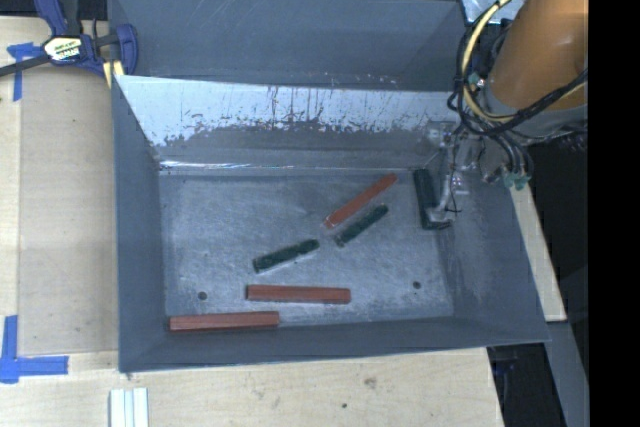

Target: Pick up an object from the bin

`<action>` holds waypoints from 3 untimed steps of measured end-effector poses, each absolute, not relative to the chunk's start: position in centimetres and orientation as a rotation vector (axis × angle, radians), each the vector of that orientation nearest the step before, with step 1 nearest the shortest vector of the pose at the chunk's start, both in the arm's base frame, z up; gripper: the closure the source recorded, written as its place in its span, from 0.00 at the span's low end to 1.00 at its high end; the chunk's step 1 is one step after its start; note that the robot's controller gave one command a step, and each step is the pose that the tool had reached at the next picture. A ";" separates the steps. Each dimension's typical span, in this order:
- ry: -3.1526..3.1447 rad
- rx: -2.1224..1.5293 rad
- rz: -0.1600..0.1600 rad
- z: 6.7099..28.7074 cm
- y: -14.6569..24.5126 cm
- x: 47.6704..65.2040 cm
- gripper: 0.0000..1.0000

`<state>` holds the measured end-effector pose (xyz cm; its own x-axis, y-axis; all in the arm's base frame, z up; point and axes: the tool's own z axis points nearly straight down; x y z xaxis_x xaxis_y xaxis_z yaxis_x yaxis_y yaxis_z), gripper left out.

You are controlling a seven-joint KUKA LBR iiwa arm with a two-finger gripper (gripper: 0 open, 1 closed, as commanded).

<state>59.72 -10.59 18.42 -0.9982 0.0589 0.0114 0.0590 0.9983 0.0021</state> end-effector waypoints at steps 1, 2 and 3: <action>-3.141 0.130 0.002 13.7 -13.4 57.8 0.00; -3.138 0.215 0.003 11.8 -13.7 61.5 0.00; -3.145 0.126 0.001 7.8 -14.3 62.3 0.00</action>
Offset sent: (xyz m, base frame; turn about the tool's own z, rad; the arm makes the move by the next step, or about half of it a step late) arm 0.0232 -0.0307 -0.0716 -0.2055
